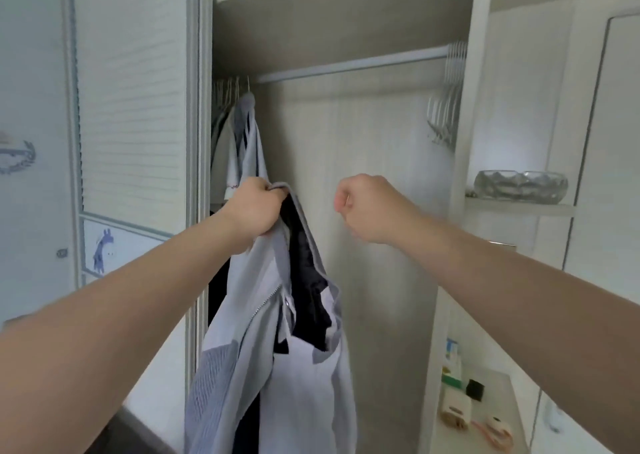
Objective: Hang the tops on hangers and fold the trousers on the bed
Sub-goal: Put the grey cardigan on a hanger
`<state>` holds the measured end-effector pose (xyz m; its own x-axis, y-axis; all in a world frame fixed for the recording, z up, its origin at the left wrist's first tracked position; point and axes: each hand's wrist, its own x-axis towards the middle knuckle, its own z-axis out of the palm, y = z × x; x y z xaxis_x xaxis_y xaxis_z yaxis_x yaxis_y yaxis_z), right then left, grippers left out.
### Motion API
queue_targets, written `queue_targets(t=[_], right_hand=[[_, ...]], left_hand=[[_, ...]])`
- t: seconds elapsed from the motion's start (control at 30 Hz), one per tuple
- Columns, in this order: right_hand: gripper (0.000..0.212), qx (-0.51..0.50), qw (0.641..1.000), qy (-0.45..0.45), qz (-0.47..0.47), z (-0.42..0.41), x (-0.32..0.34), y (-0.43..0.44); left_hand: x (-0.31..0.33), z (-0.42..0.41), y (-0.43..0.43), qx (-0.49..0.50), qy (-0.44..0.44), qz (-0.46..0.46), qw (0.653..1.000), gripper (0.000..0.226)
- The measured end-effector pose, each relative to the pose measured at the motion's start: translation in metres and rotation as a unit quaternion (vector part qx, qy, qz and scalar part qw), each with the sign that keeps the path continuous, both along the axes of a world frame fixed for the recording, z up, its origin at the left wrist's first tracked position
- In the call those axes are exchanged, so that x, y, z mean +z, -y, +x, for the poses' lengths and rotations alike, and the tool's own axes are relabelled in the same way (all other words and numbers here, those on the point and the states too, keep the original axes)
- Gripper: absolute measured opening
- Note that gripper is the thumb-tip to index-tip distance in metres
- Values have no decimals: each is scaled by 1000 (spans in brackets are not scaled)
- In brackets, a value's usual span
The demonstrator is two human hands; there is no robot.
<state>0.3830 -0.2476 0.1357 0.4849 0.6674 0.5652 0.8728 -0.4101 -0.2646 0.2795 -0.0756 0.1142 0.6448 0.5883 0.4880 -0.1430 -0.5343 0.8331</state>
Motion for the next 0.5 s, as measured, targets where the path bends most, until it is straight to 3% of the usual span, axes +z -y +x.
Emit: queue_targets(t=[0.13,0.23,0.5], right_hand=[[25,-67,988,137,18,19,53,-37],[36,-151,959,239,21,38,90,-61],[45,-393,880,263,-36,107,165,-89]], left_hand=[[32,35,-15,35,-4,33,999,39],[56,59,-31,33,8,51,998,39],[124,137,-79,-5,72,88,993,41]])
